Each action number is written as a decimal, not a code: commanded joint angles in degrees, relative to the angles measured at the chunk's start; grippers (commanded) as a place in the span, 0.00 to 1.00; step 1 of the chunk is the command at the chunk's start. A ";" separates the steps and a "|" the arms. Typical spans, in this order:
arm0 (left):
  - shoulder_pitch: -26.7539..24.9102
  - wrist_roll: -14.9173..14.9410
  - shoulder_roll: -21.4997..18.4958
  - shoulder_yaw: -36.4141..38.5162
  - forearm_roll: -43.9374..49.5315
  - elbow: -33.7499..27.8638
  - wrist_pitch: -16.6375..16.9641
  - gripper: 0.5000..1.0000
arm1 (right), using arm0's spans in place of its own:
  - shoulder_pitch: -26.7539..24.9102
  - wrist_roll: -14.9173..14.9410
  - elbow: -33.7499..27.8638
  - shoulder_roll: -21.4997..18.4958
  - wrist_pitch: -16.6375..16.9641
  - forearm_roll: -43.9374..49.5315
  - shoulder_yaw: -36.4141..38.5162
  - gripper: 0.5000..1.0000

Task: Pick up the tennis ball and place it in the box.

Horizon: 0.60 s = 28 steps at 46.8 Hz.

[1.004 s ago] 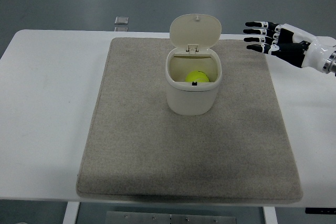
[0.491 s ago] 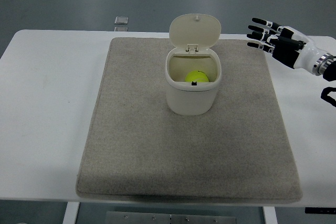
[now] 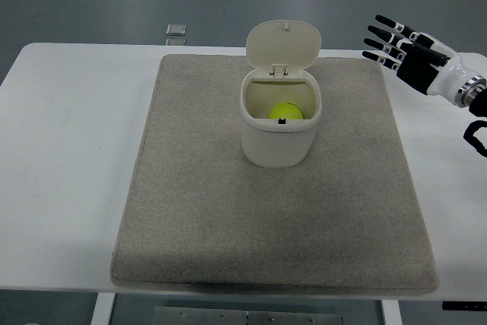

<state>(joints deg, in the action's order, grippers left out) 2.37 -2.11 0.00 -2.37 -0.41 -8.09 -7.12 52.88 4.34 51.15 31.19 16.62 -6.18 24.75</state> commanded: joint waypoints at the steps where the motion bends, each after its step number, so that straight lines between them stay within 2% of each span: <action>1: 0.00 0.00 0.00 0.00 -0.03 0.00 0.00 0.99 | -0.06 0.05 0.09 0.27 0.25 0.03 0.04 0.85; 28: 0.00 0.00 0.00 0.00 -0.03 0.00 0.00 0.99 | 0.12 0.23 0.18 0.45 0.51 -0.15 0.21 0.85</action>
<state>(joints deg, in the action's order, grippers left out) 2.38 -2.11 0.00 -2.37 -0.41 -8.09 -7.12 52.97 4.50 51.24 31.72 17.07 -6.27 24.96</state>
